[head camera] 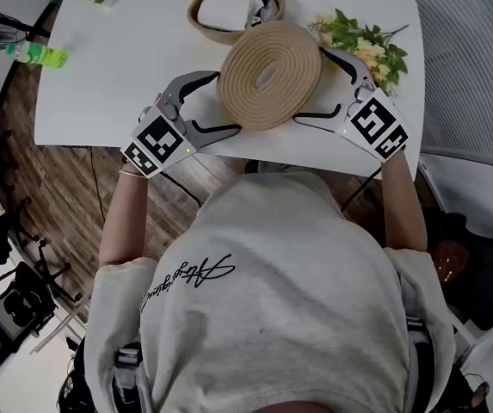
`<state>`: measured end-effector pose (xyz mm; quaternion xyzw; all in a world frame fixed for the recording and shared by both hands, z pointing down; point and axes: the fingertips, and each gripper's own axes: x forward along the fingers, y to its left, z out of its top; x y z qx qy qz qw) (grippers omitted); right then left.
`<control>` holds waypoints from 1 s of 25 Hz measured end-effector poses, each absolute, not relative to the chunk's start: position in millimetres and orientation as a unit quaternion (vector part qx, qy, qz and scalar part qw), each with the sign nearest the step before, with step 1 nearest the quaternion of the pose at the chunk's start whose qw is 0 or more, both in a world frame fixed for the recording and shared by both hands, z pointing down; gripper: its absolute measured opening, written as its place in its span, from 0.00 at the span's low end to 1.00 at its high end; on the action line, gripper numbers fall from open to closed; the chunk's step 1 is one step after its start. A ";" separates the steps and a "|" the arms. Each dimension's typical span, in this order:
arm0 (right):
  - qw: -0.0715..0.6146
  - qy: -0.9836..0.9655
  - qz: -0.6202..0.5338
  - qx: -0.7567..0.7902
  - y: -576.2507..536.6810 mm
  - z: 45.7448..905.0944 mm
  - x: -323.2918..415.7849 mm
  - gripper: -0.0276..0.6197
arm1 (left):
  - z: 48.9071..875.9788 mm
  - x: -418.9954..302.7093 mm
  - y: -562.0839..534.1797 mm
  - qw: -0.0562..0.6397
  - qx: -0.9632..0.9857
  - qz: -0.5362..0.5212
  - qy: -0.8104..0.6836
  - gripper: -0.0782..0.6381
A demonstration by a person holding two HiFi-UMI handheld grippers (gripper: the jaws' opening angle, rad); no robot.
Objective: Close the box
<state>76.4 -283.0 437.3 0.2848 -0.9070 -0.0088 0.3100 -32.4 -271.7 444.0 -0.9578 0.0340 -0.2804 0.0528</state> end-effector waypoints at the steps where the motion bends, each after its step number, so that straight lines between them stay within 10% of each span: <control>1: 0.309 -0.908 -0.013 0.283 -286.2 433.8 76.9 0.95 | 441.8 -31.7 -274.5 0.053 -0.958 -0.281 0.036 0.72; 19: 0.253 -0.925 -0.046 0.280 -327.6 389.7 80.1 0.95 | 418.0 -22.6 -309.0 0.064 -0.954 -0.292 0.034 0.70; 21: 0.208 -0.931 -0.039 0.297 -333.4 374.0 73.6 0.88 | 420.3 -19.1 -303.1 0.084 -0.951 -0.299 0.001 0.48; 25: 0.115 -0.934 -0.021 0.338 -343.7 354.6 62.3 0.50 | 424.0 -3.4 -310.9 0.074 -0.962 -0.261 -0.022 0.45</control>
